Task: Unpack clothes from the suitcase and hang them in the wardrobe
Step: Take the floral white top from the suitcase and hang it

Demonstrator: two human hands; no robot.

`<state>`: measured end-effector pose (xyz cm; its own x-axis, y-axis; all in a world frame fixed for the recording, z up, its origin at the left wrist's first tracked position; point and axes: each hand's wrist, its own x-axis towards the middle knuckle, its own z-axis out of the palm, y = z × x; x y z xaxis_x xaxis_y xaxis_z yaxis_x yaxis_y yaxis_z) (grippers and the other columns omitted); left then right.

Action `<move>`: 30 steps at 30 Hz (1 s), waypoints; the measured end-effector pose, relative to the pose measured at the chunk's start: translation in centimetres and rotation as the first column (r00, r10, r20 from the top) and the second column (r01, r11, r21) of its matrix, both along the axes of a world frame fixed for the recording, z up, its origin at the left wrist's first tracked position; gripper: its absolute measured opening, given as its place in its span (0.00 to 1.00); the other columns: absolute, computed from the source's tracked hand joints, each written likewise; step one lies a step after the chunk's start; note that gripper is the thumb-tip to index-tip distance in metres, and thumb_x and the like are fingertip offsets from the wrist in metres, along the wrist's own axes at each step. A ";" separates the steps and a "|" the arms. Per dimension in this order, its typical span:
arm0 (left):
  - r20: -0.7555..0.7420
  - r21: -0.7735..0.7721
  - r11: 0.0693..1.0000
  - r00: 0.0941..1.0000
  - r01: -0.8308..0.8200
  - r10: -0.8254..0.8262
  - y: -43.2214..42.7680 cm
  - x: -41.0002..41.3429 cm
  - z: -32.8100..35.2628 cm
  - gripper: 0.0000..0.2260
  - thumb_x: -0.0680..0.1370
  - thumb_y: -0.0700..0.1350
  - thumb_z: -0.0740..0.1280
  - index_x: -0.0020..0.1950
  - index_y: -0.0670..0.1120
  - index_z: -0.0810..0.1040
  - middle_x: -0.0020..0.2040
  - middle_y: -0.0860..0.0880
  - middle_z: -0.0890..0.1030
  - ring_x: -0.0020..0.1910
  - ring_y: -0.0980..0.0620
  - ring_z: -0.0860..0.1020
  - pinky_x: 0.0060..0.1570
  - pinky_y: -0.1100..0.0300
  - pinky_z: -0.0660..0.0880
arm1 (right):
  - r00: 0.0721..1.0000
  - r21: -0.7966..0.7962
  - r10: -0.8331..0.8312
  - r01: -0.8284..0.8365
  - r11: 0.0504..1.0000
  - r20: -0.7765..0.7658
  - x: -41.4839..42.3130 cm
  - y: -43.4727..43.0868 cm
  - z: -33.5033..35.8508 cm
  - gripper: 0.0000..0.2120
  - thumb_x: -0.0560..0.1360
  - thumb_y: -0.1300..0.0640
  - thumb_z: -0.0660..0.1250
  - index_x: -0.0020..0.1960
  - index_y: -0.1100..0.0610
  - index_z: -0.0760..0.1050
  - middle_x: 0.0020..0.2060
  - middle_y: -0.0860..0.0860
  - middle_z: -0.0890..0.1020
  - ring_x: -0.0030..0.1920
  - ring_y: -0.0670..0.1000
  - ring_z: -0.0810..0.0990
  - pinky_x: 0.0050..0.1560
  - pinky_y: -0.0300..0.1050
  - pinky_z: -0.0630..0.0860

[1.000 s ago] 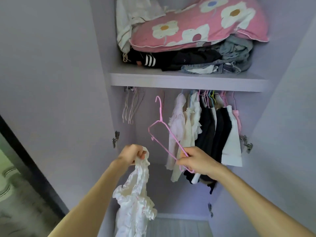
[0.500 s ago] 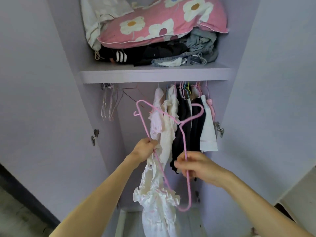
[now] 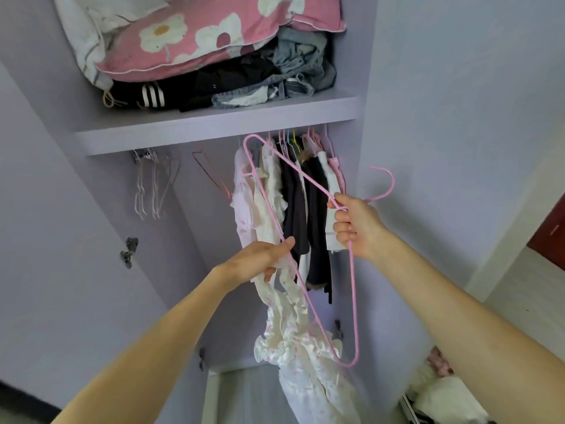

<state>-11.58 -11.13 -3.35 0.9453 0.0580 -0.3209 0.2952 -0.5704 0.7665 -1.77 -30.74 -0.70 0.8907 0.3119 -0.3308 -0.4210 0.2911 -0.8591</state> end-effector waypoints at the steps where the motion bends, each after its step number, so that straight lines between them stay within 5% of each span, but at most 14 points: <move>1: -0.024 -0.023 1.000 1.000 0.015 -0.016 -0.1 0.2 -0.2 0.29 0.80 0.67 0.55 0.38 0.44 0.75 0.37 0.45 0.73 0.34 0.53 0.73 0.58 0.61 0.69 | 0.999 0.008 -0.042 0.041 0.999 0.026 0.2 -0.6 -0.1 0.11 0.80 0.53 0.62 0.40 0.56 0.73 0.21 0.45 0.59 0.19 0.44 0.54 0.16 0.35 0.51; 4: -0.003 -0.078 0.997 1.000 -0.015 0.015 -0.4 0.8 -1.0 0.21 0.82 0.56 0.59 0.37 0.45 0.78 0.33 0.46 0.74 0.32 0.50 0.72 0.60 0.49 0.74 | 0.979 0.082 -0.197 0.193 0.978 0.052 0.9 -2.1 -0.3 0.13 0.78 0.54 0.62 0.35 0.54 0.68 0.20 0.45 0.58 0.19 0.44 0.53 0.17 0.35 0.51; 11: -0.021 -0.205 0.979 1.000 0.018 -0.023 -2.2 2.3 -0.5 0.06 0.81 0.44 0.62 0.47 0.43 0.72 0.35 0.41 0.73 0.33 0.49 0.73 0.50 0.53 0.71 | 0.887 0.242 -0.463 0.449 0.860 -0.003 2.3 -3.0 0.0 0.16 0.81 0.54 0.59 0.34 0.53 0.64 0.20 0.44 0.59 0.20 0.45 0.53 0.19 0.38 0.50; 15: -0.008 -0.260 0.963 0.998 -0.067 0.068 -3.0 2.9 -0.6 0.07 0.81 0.47 0.63 0.56 0.45 0.73 0.39 0.45 0.79 0.38 0.48 0.74 0.47 0.54 0.71 | 0.899 0.259 -0.436 0.433 0.863 -0.050 3.0 -2.0 -0.2 0.16 0.81 0.53 0.58 0.34 0.53 0.65 0.20 0.45 0.59 0.19 0.45 0.53 0.18 0.36 0.51; 21: -0.013 -0.294 0.934 0.978 -0.202 0.207 -1.4 2.2 -0.4 0.06 0.83 0.43 0.61 0.59 0.45 0.68 0.48 0.47 0.86 0.27 0.52 0.61 0.31 0.60 0.68 | 0.877 0.206 -0.480 0.474 0.856 -0.021 3.3 -0.8 -0.4 0.16 0.81 0.52 0.59 0.35 0.54 0.67 0.23 0.46 0.61 0.20 0.46 0.55 0.18 0.37 0.53; 26: 0.004 -0.287 0.920 0.960 -0.267 0.280 0.7 2.0 0.2 0.07 0.81 0.43 0.65 0.57 0.42 0.73 0.34 0.49 0.77 0.24 0.54 0.62 0.31 0.59 0.68 | 0.894 0.212 -0.447 0.439 0.873 -0.011 3.1 0.7 0.5 0.16 0.81 0.53 0.60 0.35 0.54 0.67 0.21 0.45 0.61 0.19 0.45 0.55 0.18 0.37 0.53; 30: 0.044 -0.277 0.923 0.956 -0.268 0.291 0.7 2.3 0.0 0.01 0.80 0.39 0.62 0.50 0.42 0.73 0.33 0.47 0.77 0.25 0.51 0.66 0.37 0.54 0.70 | 0.945 0.209 -0.320 0.327 0.922 -0.067 2.9 1.9 0.1 0.14 0.81 0.54 0.60 0.37 0.55 0.68 0.21 0.45 0.61 0.20 0.45 0.55 0.17 0.37 0.53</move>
<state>-9.28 -10.39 -3.39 0.9269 0.2473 -0.2824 0.3420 -0.2465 0.9068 1.12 -28.88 -0.58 0.9455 0.0751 -0.3170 -0.2981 0.5916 -0.7491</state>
